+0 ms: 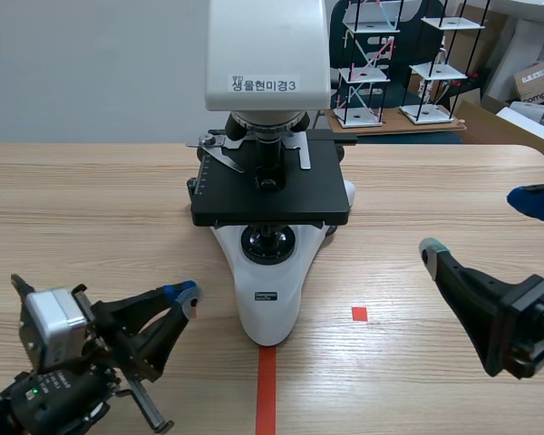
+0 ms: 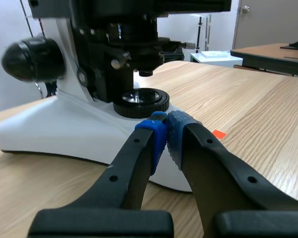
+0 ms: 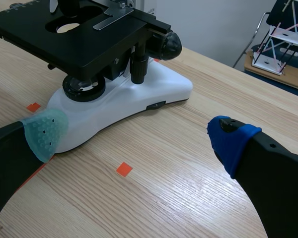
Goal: Return to the home posture
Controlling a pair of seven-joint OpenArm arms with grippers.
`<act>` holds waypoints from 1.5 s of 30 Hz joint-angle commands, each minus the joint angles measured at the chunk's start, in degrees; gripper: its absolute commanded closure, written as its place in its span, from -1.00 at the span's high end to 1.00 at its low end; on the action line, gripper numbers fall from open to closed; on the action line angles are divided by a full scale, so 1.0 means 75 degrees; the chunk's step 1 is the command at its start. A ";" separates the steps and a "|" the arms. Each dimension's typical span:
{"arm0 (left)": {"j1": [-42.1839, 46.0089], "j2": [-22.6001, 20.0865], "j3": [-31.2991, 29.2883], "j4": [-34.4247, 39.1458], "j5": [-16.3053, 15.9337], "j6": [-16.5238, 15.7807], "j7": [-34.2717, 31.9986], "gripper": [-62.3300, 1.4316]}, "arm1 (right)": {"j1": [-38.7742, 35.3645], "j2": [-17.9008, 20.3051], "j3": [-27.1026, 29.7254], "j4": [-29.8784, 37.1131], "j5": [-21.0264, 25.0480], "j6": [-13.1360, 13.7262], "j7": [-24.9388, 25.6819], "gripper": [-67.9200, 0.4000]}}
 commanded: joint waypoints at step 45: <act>0.8419 -0.1719 -0.6834 0.8912 0.0358 -0.0676 0.4503 0.95 | 0.0047 0.0017 0.0012 0.0009 0.0082 -0.0032 0.0140 0.83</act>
